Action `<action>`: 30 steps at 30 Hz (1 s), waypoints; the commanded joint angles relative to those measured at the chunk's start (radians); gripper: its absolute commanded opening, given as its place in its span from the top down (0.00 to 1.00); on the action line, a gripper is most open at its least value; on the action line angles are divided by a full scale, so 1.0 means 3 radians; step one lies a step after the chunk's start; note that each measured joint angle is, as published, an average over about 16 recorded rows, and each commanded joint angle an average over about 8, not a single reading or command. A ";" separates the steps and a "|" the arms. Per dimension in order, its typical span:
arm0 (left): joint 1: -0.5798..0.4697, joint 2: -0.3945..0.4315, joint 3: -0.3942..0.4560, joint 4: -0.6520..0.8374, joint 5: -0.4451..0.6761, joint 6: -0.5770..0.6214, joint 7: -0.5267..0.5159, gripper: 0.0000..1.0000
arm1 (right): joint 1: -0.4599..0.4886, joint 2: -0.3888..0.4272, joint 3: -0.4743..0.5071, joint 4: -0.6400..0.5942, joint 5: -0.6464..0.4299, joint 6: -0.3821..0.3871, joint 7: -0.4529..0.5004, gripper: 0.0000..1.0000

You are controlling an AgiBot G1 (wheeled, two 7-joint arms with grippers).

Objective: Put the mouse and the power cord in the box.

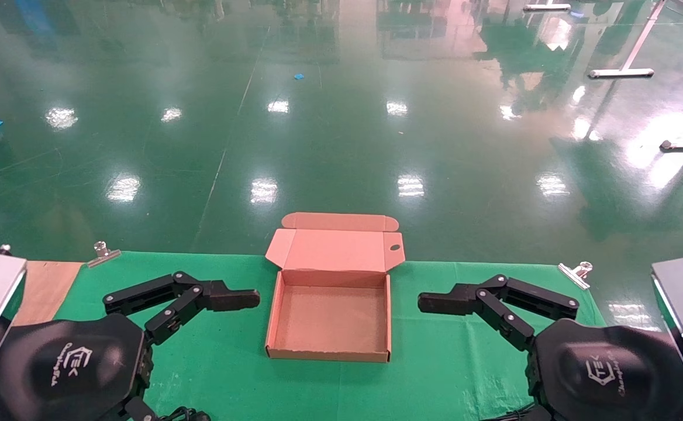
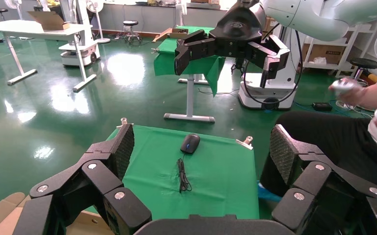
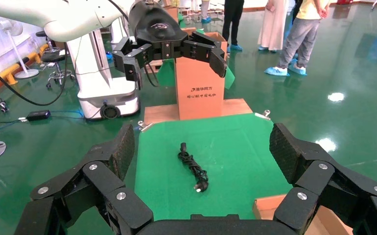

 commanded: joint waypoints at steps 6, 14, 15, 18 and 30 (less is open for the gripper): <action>0.0000 0.0000 0.0000 0.0000 0.0000 0.0000 0.0000 0.00 | 0.0000 0.0000 0.0000 0.0000 0.0000 0.0000 0.0000 0.00; 0.0001 -0.0001 0.0009 0.0004 0.0021 0.0006 0.0008 0.00 | 0.0003 -0.0011 -0.0012 -0.0002 -0.0028 -0.0001 -0.0016 0.00; 0.0004 0.0000 0.0016 0.0017 0.0037 0.0008 0.0015 0.00 | 0.0010 -0.0015 -0.0026 -0.0002 -0.0063 -0.0004 -0.0027 0.00; 0.0002 -0.0009 0.0059 0.0082 0.0171 0.0029 0.0092 0.00 | 0.0071 -0.0043 -0.0108 -0.0005 -0.0260 -0.0015 -0.0069 0.00; -0.0253 0.0057 0.0435 0.0625 0.1333 0.0043 0.0706 0.00 | 0.0868 -0.0299 -0.0814 0.0149 -0.2081 -0.0104 -0.0162 0.00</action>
